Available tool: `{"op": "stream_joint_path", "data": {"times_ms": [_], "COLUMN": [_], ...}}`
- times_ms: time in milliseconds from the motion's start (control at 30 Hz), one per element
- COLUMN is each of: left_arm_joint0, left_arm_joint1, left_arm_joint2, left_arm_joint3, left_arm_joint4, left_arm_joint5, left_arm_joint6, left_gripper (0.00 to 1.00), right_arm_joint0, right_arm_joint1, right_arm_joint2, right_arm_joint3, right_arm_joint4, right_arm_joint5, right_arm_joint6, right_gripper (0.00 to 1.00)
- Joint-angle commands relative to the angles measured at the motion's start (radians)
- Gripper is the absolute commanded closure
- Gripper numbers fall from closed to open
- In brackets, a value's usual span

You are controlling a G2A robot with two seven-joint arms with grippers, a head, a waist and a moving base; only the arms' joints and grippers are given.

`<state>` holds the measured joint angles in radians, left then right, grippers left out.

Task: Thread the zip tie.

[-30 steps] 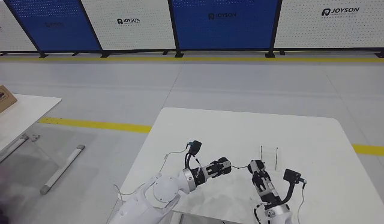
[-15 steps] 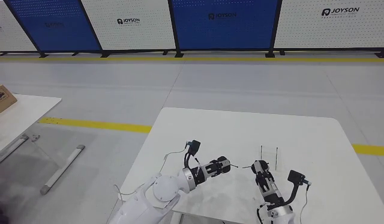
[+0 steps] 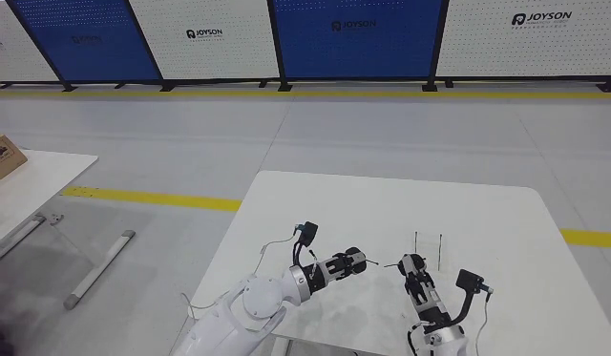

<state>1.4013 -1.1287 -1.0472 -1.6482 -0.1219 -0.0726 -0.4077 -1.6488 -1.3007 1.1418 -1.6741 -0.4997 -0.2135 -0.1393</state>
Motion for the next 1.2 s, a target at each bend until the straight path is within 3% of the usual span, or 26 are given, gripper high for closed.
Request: {"op": "stream_joint_path", "data": {"times_ms": [0, 433, 1167], "left_arm_joint0": [0.000, 0.000, 0.000], "left_arm_joint1": [0.000, 0.000, 0.000], "left_arm_joint2": [0.000, 0.000, 0.000], "left_arm_joint3": [0.000, 0.000, 0.000], "left_arm_joint4": [0.000, 0.000, 0.000], "left_arm_joint5": [0.000, 0.000, 0.000], "left_arm_joint6": [0.000, 0.000, 0.000], "left_gripper": [1.00, 1.00, 1.00], "right_arm_joint0": [0.004, 0.042, 0.044], "right_arm_joint1": [-0.001, -0.011, -0.021], "right_arm_joint2": [-0.002, -0.026, -0.048], "right_arm_joint3": [0.001, 0.026, 0.043], "right_arm_joint4": [0.002, -0.014, -0.031], "right_arm_joint5": [0.002, 0.045, 0.043], "right_arm_joint6": [0.005, 0.021, 0.021], "right_gripper": [1.00, 1.00, 1.00]}}
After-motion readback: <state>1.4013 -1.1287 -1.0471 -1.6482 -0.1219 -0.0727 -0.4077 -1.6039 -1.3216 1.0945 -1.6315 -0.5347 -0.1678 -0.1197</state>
